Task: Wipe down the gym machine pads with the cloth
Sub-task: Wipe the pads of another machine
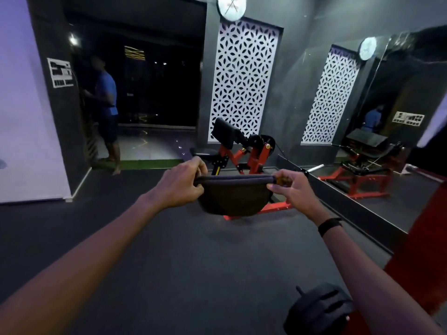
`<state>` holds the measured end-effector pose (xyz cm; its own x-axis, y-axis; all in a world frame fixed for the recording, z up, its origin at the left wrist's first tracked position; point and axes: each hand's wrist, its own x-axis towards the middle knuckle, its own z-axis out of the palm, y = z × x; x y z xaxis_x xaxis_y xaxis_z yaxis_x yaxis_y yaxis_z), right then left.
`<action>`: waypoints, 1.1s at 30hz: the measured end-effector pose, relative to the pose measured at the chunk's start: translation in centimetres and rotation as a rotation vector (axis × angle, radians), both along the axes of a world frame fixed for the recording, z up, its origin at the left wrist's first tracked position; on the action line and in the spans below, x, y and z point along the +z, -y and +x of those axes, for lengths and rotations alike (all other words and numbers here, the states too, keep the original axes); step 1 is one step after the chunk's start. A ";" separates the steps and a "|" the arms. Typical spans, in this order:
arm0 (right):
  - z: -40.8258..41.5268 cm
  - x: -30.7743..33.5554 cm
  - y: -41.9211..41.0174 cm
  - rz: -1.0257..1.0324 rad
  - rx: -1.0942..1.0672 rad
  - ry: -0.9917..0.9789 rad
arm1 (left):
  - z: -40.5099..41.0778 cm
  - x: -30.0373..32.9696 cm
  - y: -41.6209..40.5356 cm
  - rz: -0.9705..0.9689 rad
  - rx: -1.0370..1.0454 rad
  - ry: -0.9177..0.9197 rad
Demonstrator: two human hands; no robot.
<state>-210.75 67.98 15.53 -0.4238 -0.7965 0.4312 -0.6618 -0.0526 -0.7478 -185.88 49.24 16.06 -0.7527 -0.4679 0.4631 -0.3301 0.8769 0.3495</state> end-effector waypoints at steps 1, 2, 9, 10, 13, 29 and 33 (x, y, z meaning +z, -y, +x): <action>-2.1 -0.2 1.9 0.012 -0.008 0.002 | -2.0 -0.5 2.2 0.012 0.010 0.001; -2.7 -0.3 2.4 0.020 -0.005 0.004 | -2.8 -0.7 3.0 0.000 0.016 0.022; -14.4 -4.0 9.9 0.084 -0.073 0.005 | -17.0 -4.7 13.0 -0.048 -0.013 0.208; -16.5 -4.3 10.9 0.091 -0.085 -0.005 | -19.6 -4.9 14.5 -0.044 -0.039 0.215; -22.6 -3.6 13.8 0.093 -0.146 -0.052 | -27.5 -4.3 19.1 -0.058 -0.088 0.197; -50.6 -4.1 14.8 0.194 -0.626 -0.103 | -66.0 -4.8 26.2 -0.121 -0.532 0.067; -59.1 -4.6 13.8 0.180 -0.714 -0.123 | -76.3 -4.9 26.3 -0.145 -0.620 0.100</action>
